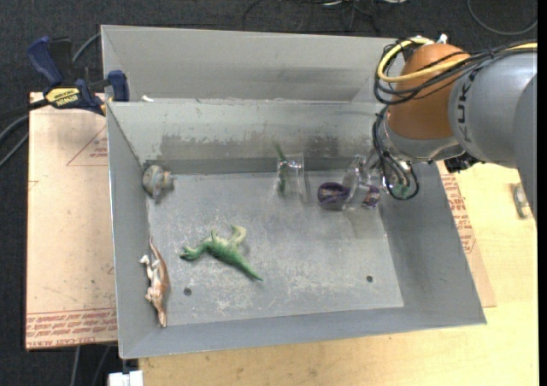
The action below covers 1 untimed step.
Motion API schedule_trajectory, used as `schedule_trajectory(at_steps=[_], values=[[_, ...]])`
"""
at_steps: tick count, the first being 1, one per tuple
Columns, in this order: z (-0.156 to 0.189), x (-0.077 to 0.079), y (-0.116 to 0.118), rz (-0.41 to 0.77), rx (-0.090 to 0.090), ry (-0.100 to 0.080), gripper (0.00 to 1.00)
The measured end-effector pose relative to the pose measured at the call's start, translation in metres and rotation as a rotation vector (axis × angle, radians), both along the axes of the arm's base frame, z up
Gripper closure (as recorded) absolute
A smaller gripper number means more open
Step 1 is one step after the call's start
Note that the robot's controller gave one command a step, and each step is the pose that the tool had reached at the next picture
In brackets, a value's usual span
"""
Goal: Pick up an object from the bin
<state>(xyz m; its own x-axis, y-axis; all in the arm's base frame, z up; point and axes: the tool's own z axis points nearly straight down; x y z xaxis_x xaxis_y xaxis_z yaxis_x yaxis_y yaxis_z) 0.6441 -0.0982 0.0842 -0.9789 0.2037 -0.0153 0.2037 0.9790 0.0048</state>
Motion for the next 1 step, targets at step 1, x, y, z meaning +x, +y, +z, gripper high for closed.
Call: schedule_trajectory(at_steps=[1], values=[[-0.0148, 0.0116, 0.0102, 0.026, 0.000, -0.008, 1.00]])
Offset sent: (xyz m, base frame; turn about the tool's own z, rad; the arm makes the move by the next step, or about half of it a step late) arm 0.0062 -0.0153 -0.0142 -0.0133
